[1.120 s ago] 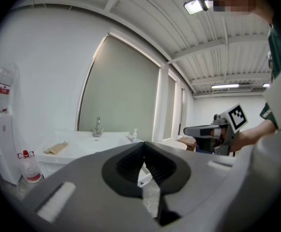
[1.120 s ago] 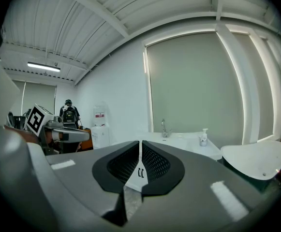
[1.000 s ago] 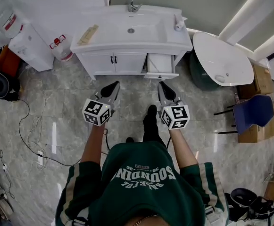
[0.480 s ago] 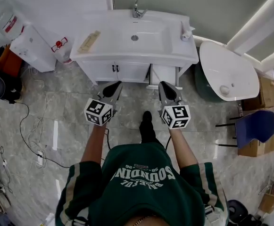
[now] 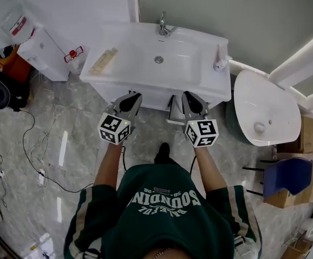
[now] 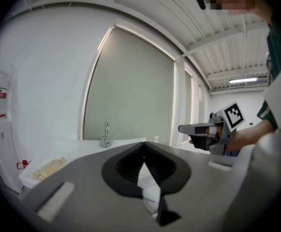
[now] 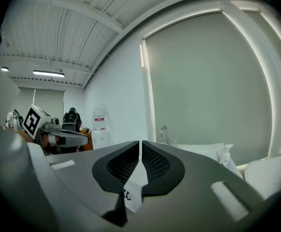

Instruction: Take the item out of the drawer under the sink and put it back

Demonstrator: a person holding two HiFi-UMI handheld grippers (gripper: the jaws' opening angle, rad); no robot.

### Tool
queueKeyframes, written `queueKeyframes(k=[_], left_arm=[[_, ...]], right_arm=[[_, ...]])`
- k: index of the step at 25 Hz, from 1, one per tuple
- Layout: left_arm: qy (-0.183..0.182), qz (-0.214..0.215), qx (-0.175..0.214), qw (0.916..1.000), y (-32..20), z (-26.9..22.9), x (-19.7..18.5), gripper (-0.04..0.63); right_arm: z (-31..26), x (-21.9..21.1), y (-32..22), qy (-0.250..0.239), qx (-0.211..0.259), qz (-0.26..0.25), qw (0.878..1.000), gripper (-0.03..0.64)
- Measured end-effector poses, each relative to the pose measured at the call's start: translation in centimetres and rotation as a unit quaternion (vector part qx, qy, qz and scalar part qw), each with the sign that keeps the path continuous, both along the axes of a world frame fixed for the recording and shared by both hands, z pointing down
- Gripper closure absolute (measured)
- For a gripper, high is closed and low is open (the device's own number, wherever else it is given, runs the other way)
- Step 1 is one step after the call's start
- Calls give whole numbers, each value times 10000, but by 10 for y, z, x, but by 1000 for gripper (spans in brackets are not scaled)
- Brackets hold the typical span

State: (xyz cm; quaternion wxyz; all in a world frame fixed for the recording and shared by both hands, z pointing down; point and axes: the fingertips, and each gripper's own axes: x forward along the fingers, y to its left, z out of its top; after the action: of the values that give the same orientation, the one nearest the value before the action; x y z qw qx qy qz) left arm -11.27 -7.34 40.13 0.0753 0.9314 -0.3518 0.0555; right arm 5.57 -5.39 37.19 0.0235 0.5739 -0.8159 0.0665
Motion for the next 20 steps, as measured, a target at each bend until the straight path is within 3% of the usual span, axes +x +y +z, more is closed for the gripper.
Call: queueKeyframes(k=[8,20], left_arm=[[-57,-342,-37,9994,-53,2,30,545],[-85,-310,-104,9994,-94,11,36,545]], right_arm=[[-1,27,-64,-2,-12,-421,9991,614],[9,23,-107,-99,-37,-469,9988,614]])
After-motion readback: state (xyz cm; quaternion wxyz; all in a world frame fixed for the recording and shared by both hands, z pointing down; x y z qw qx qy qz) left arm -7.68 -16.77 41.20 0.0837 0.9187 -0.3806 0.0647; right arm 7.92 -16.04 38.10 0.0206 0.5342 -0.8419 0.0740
